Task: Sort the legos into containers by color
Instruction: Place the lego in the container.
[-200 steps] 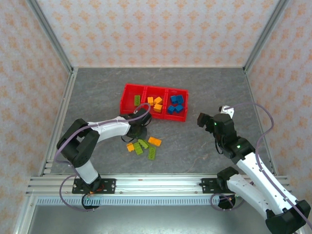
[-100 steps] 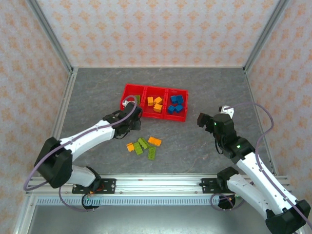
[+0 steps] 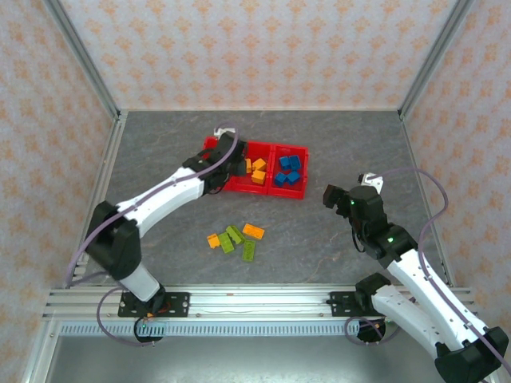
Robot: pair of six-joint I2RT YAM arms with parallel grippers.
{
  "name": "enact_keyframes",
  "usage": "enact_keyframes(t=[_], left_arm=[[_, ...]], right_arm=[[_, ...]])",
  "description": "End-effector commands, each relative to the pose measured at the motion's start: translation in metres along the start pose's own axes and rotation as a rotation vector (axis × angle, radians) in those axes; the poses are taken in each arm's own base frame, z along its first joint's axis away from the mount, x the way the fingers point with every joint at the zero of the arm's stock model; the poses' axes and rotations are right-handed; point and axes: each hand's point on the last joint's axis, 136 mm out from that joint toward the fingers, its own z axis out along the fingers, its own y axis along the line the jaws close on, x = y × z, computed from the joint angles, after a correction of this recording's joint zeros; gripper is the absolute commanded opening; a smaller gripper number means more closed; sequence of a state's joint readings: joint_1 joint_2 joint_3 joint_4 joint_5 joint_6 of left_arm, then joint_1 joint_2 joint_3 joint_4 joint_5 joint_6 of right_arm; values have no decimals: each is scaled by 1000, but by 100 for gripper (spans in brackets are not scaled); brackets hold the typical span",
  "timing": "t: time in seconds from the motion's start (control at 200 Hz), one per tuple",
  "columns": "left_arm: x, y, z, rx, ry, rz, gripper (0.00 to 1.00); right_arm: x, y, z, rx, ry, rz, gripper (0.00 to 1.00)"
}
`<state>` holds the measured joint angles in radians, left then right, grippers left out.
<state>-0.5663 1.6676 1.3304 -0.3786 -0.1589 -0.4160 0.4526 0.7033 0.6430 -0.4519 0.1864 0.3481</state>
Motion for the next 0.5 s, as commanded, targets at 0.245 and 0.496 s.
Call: enact_keyframes(t=[0.245,0.496], left_arm=[[2,-30,68,18,116,52,23],[4,-22,84,0,137,29,31]], right_arm=[[-3,-2,-2,9,-18,11,100],[-3,-2,-2,4,-16,10,100]])
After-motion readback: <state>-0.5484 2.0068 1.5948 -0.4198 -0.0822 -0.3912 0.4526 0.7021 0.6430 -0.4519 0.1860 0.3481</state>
